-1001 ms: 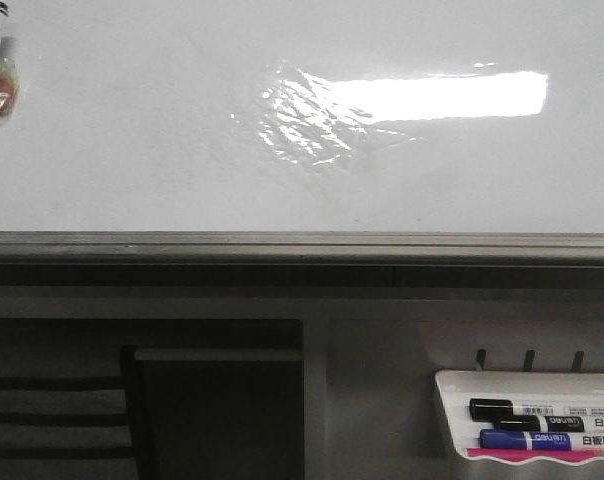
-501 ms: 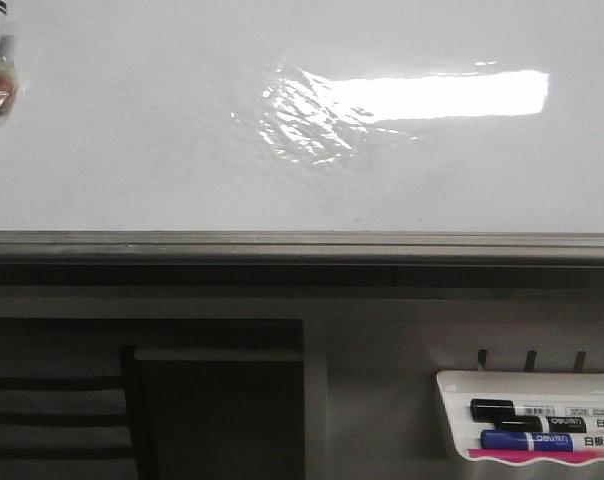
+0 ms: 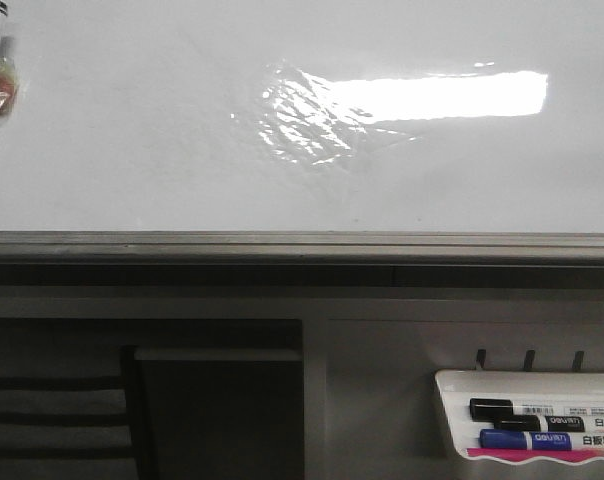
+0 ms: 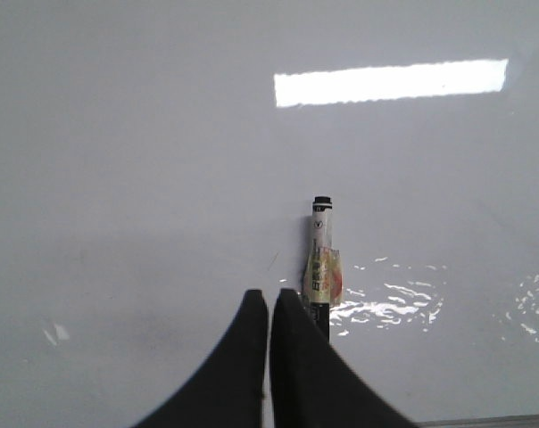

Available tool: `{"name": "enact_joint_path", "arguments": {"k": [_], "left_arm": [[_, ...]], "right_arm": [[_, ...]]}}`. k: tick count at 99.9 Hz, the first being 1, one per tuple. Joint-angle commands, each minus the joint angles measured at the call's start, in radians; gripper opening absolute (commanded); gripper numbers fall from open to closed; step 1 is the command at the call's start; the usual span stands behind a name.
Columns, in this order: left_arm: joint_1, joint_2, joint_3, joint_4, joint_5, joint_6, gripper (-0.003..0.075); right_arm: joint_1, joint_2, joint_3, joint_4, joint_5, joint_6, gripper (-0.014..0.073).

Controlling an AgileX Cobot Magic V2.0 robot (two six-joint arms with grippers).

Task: Write number 7 on whiteboard

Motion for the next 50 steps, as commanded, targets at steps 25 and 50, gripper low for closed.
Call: {"name": "enact_joint_path", "arguments": {"k": [25,50], "left_arm": [[0.0,0.089,-0.038,0.005,-0.054,-0.008,-0.002],[0.0,0.089,-0.038,0.003,-0.054,-0.008,-0.002]], "right_arm": [[-0.005,0.109,-0.054,-0.01,-0.074,-0.013,-0.0071],[-0.005,0.108,-0.054,-0.01,-0.065,-0.013,-0.0071]]}}
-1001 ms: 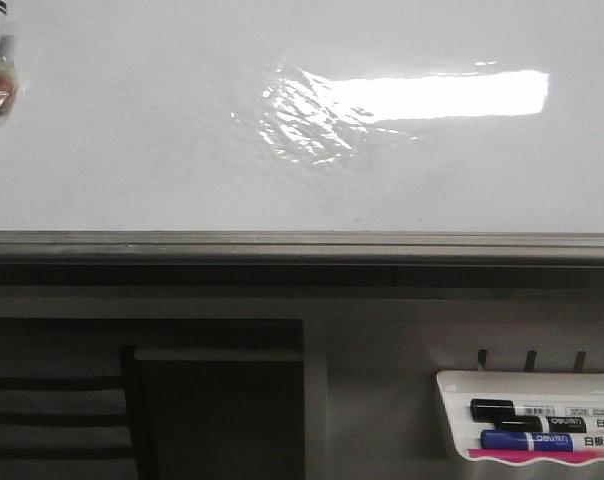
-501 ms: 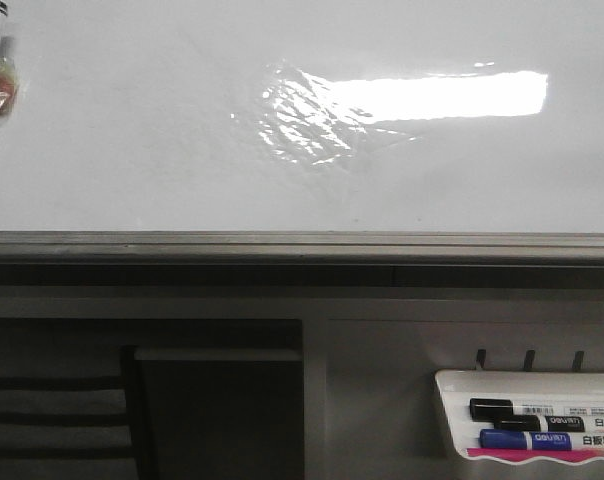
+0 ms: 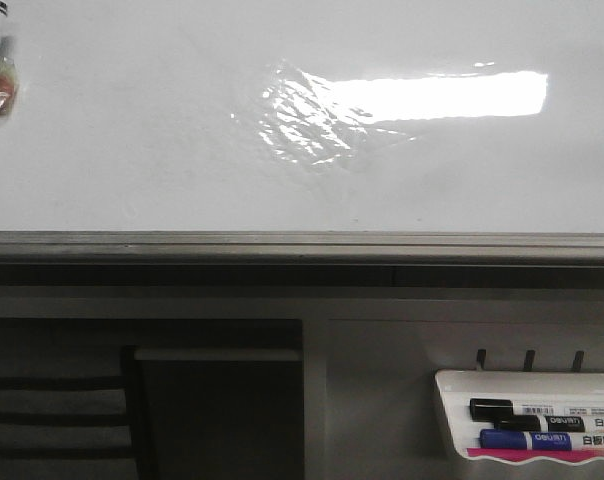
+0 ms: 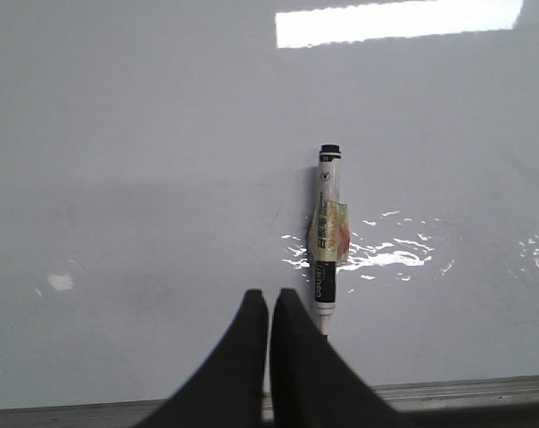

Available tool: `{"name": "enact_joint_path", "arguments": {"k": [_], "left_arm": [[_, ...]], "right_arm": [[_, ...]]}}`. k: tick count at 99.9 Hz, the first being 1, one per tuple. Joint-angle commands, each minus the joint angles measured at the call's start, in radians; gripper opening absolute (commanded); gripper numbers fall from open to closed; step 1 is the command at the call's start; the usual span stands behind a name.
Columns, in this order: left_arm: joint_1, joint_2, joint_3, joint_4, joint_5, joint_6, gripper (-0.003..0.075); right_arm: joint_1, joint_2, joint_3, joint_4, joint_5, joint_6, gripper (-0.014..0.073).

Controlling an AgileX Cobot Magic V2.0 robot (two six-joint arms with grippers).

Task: Write number 7 on whiteboard

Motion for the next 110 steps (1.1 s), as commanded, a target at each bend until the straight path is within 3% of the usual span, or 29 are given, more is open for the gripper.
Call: {"name": "enact_joint_path", "arguments": {"k": [1,52,61,69,79,93,100,110], "left_arm": [[0.0,0.011,-0.036,-0.004,-0.075,-0.008,-0.002],[0.0,0.011,-0.036,-0.001,-0.072,-0.008,-0.002],[0.0,0.011,-0.036,-0.001,-0.074,-0.008,-0.0018],[0.0,0.011,-0.036,-0.001,-0.076,-0.008,0.0037],[0.0,0.011,-0.036,-0.009,-0.073,-0.008,0.0202],[0.0,0.011,-0.036,-0.01,-0.072,-0.008,0.0474],[0.0,0.011,-0.036,-0.019,-0.072,-0.008,0.0519],[0.0,0.011,-0.036,-0.02,-0.072,-0.008,0.0501]], "right_arm": [[-0.005,0.013,-0.035,-0.01,-0.068,-0.006,-0.0071],[-0.005,0.013,-0.035,-0.01,-0.059,-0.006,-0.0071],[-0.005,0.013,-0.035,-0.072,-0.063,-0.006,-0.0071],[-0.005,0.013,-0.035,-0.072,-0.065,-0.006,-0.0048],[-0.005,0.013,-0.035,-0.072,-0.074,-0.006,0.007],[-0.005,0.013,-0.035,-0.072,-0.086,-0.006,0.0373],[-0.005,0.013,-0.035,-0.07,-0.086,-0.006,0.0511],[-0.005,0.013,-0.035,-0.07,-0.086,-0.006,0.0576]]}}
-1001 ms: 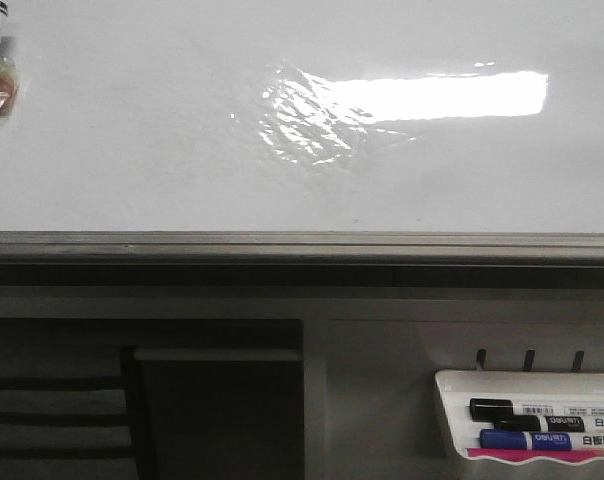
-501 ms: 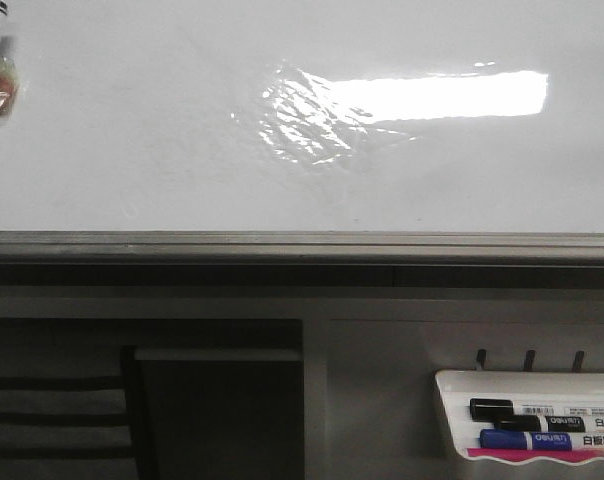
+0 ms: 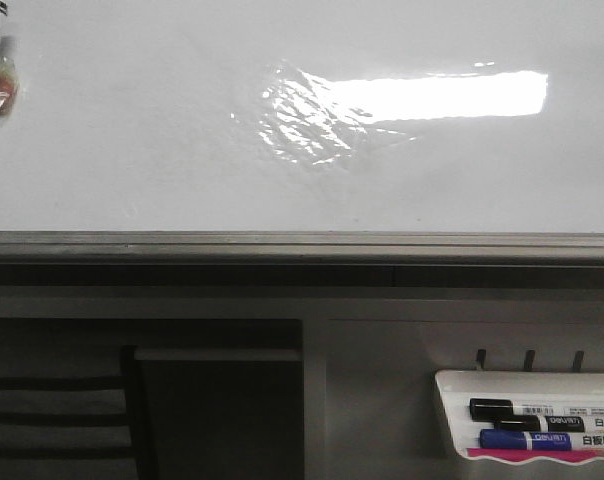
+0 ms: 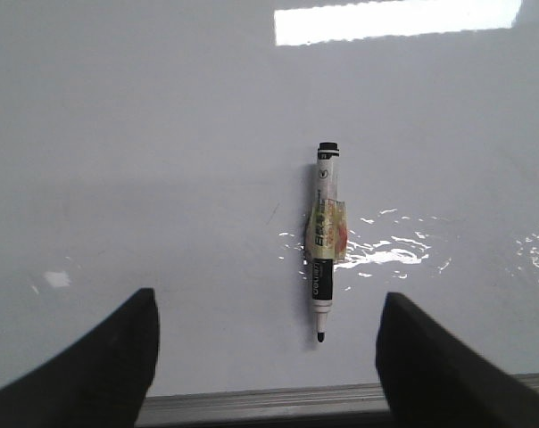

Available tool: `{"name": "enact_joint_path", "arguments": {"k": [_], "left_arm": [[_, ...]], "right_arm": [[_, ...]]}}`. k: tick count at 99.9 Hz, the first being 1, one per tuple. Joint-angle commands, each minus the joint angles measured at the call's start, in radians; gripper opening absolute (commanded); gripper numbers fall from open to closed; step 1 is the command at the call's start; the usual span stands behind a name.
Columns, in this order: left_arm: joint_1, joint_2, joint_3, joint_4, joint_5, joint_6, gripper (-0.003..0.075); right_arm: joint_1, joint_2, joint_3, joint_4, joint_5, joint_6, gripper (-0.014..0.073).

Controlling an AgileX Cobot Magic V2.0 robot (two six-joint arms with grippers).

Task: Write number 7 on whiteboard

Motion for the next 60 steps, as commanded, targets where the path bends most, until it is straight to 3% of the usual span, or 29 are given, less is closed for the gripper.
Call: {"name": "enact_joint_path", "arguments": {"k": [1,36,60], "left_arm": [[0.0,0.011,-0.036,-0.013,-0.076,-0.008,0.0497],[0.0,0.011,-0.036,-0.023,-0.081,-0.008,0.0398],[-0.004,0.071,-0.036,-0.03,-0.081,-0.008,0.0374]], "right_arm": [[-0.005,0.013,-0.035,-0.018,-0.084,-0.004,0.0577],[-0.005,0.013,-0.035,-0.018,-0.084,-0.004,0.0576],[-0.005,0.013,-0.035,-0.012,-0.084,-0.004,0.0576]]}}
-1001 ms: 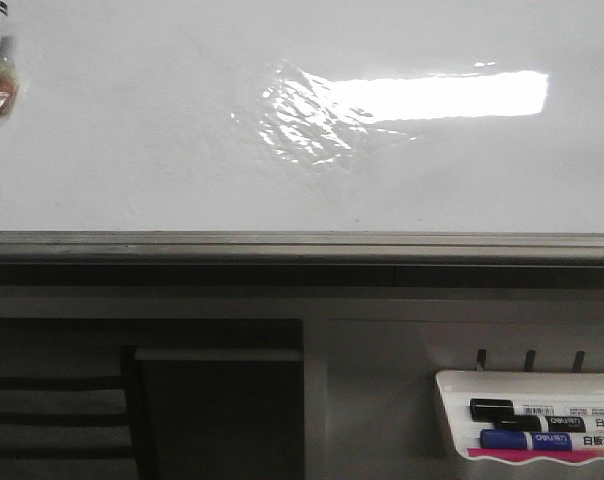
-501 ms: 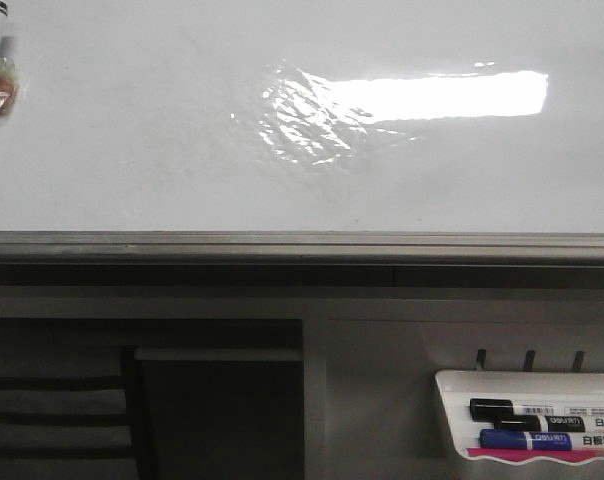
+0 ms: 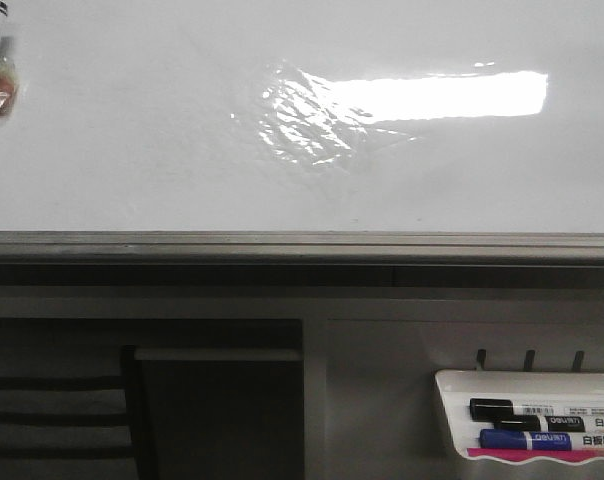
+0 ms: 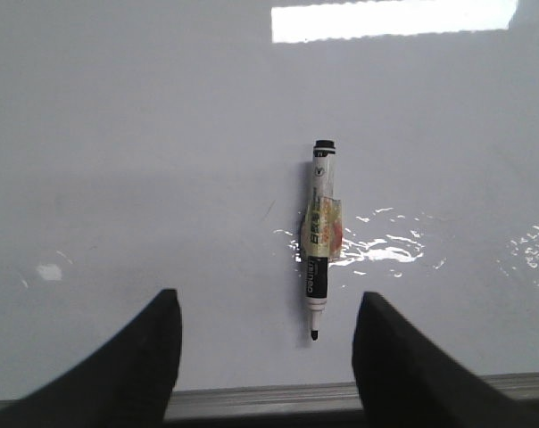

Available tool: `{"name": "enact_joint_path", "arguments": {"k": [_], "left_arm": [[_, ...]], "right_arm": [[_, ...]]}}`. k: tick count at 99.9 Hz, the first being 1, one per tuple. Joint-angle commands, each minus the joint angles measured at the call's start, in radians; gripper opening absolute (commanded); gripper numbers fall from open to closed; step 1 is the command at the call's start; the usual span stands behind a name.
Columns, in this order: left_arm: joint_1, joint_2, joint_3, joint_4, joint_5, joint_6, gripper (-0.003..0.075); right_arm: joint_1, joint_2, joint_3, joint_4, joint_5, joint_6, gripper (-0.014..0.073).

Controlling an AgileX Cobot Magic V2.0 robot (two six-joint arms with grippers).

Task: Write number 7 on whiteboard

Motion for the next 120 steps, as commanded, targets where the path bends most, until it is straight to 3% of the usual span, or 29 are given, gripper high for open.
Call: {"name": "enact_joint_path", "arguments": {"k": [1,25,40,63,120], "left_arm": [[-0.006,0.052,-0.036,-0.013,-0.079,-0.008,0.0374],[-0.082,0.224,-0.036,-0.013,-0.088,-0.008,0.0365],[-0.146,0.352,-0.036,0.001,-0.201,-0.008,0.0365],[-0.149,0.542,-0.054,-0.005,-0.377,-0.008,0.0365],[-0.172,0.802,-0.16,0.004,-0.421,-0.008,0.0365]], "right_arm": [[-0.005,0.013,-0.035,-0.008,-0.08,-0.004,0.0576],[-0.005,0.013,-0.035,0.013,-0.084,-0.002,0.0576],[-0.005,0.013,-0.035,0.013,-0.084,-0.002,0.0576],[-0.005,0.013,-0.035,0.013,-0.084,-0.002,0.0576],[-0.005,0.013,-0.035,0.013,-0.084,-0.002,0.0576]]}}
